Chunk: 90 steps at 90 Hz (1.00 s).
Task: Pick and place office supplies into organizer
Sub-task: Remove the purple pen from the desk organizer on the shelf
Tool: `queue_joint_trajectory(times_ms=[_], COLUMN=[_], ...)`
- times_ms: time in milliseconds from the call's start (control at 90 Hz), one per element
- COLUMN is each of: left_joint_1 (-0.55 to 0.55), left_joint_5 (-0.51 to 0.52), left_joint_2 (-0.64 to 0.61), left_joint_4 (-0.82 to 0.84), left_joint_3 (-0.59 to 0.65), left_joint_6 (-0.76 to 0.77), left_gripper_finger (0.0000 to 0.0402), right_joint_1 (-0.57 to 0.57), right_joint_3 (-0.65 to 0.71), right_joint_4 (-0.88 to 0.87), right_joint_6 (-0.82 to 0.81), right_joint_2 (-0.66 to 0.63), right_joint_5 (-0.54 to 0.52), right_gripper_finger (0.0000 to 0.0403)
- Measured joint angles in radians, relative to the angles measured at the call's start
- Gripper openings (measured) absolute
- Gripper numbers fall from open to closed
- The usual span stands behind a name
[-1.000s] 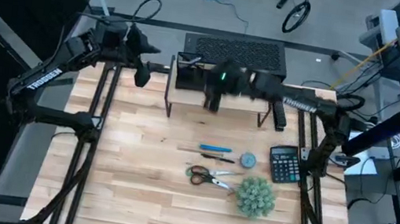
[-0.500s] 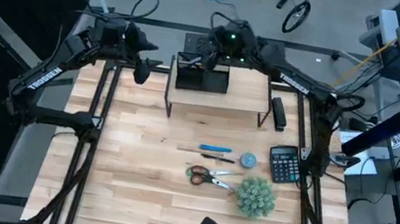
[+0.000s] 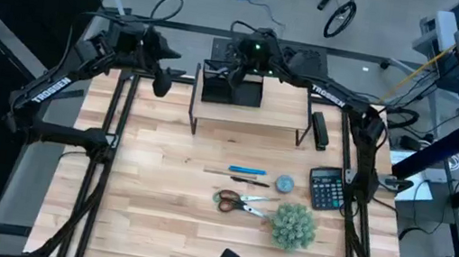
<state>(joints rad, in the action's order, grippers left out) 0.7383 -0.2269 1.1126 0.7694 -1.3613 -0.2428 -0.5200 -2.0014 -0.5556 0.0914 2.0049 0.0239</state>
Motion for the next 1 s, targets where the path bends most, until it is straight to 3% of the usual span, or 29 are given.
queue_joint_trajectory(times_ms=[422,600,856,1000], left_joint_1=[0.0,0.0,0.0,0.0], left_joint_5=[0.0,0.0,0.0,0.0], left_joint_2=[0.0,0.0,0.0,0.0], left_joint_4=[0.0,0.0,0.0,0.0], left_joint_3=[0.0,0.0,0.0,0.0], left_joint_6=[0.0,0.0,0.0,0.0], left_gripper_finger=[0.0249,0.0249,0.0249,0.0249], right_joint_1=[0.004,0.005,0.005,0.006], right_joint_3=[0.0,0.0,0.0,0.0], right_joint_4=[0.008,-0.001,-0.001,0.007], right_joint_6=[0.013,0.024,0.077,0.089], right_joint_2=[0.032,0.032,0.032,0.032], right_joint_5=[0.005,0.005,0.01,0.005], right_gripper_finger=[0.0193,0.0139,0.0022,0.0017])
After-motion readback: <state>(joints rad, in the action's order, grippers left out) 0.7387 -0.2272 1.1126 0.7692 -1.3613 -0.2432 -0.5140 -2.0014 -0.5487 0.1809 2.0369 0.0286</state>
